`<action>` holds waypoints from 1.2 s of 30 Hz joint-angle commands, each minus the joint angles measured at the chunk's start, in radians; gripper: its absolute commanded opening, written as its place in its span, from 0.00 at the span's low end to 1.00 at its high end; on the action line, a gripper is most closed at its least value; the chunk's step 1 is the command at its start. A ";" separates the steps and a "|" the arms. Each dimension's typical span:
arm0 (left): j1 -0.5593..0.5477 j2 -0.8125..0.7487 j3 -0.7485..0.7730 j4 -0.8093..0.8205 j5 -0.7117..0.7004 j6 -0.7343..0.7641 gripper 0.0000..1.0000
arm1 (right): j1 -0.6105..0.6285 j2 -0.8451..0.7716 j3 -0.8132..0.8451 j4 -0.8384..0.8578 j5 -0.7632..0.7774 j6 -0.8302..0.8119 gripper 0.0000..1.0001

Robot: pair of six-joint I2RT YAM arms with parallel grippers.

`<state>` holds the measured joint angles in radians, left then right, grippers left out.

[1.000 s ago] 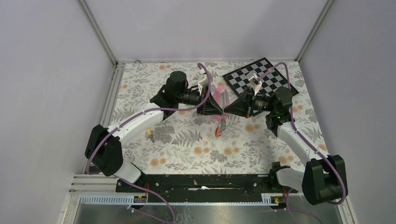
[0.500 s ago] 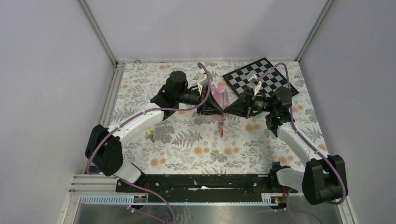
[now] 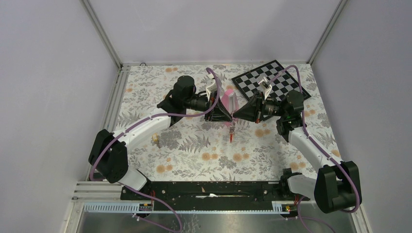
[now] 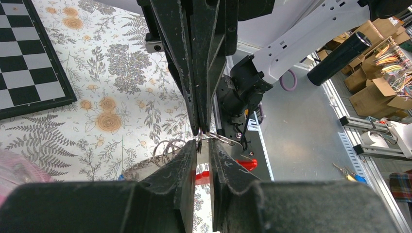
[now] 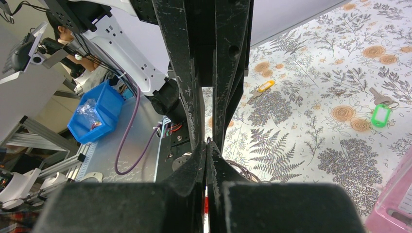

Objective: Put the keys on the keyring

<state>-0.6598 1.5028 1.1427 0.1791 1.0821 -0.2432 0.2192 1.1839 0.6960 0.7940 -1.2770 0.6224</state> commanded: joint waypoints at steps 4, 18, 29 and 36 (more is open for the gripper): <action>-0.007 -0.003 0.011 0.046 0.035 0.012 0.15 | -0.011 -0.019 0.012 0.042 -0.003 -0.005 0.00; -0.013 0.013 0.028 0.049 0.039 0.007 0.13 | -0.010 -0.017 0.005 0.027 0.001 -0.020 0.00; -0.020 0.022 0.048 0.050 0.041 -0.002 0.00 | -0.010 -0.018 0.004 0.013 0.001 -0.032 0.00; -0.021 -0.009 0.087 -0.171 -0.008 0.215 0.00 | -0.012 -0.030 0.007 -0.058 -0.011 -0.105 0.08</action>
<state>-0.6674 1.5249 1.1515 0.1467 1.0855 -0.2016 0.2142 1.1824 0.6903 0.7647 -1.2781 0.5896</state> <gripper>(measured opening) 0.010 0.035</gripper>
